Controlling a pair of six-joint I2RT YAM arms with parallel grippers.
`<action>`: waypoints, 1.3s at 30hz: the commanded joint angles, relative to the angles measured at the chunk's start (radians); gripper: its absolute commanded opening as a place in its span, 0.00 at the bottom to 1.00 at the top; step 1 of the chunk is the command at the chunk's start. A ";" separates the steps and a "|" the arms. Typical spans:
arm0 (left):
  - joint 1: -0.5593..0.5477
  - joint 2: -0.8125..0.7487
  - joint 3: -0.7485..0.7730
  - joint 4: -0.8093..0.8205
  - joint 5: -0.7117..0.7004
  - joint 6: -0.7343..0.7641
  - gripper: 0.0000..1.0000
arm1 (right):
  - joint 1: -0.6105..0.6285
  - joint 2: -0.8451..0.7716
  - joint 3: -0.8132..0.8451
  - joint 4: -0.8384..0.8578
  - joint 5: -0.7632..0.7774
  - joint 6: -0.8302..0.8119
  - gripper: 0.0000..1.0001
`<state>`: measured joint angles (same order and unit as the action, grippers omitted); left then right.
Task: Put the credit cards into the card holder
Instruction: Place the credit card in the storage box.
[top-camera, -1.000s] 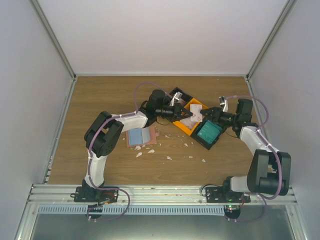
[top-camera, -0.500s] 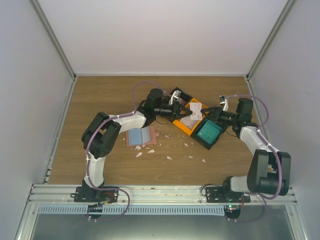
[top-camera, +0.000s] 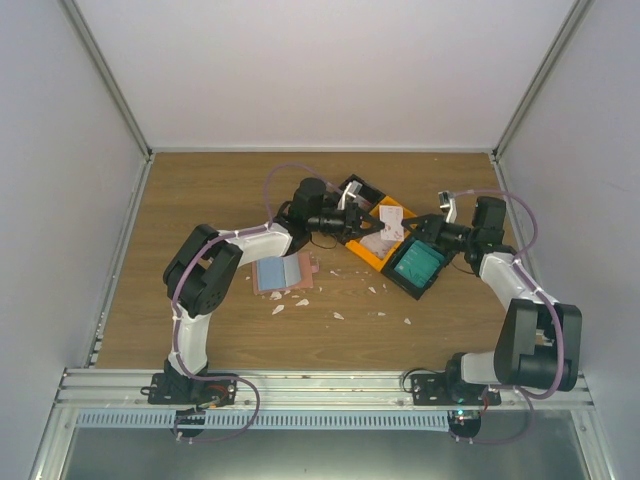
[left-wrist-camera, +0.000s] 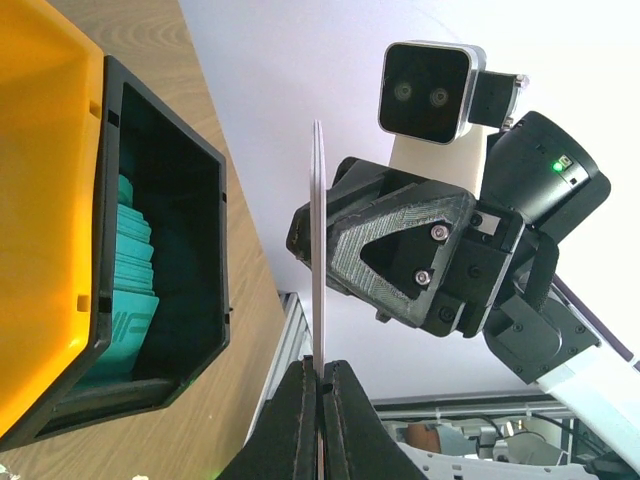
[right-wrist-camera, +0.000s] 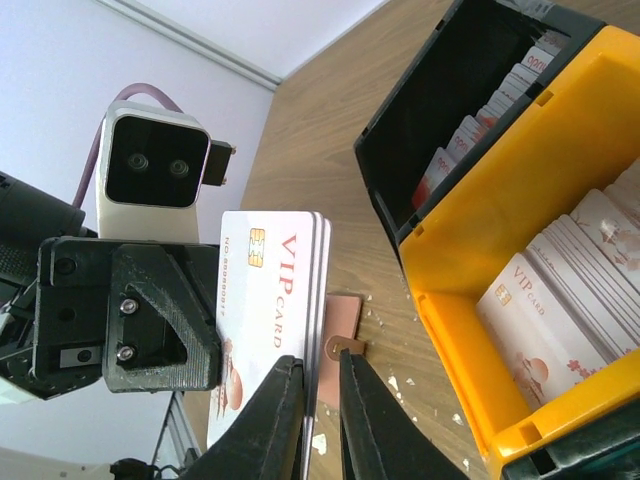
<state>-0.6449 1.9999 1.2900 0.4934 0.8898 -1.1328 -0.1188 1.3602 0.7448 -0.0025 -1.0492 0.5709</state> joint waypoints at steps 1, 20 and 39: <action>0.007 -0.048 -0.013 0.096 0.020 -0.007 0.00 | -0.009 0.011 0.006 -0.038 0.054 -0.034 0.11; 0.008 -0.042 -0.014 0.089 0.018 -0.002 0.00 | -0.008 -0.058 -0.002 0.038 0.033 -0.005 0.30; 0.008 -0.056 -0.017 0.068 0.020 0.013 0.00 | -0.008 -0.065 -0.017 0.121 0.053 0.061 0.25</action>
<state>-0.6403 1.9812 1.2766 0.5339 0.9009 -1.1351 -0.1219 1.3193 0.7403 0.0696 -0.9947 0.6182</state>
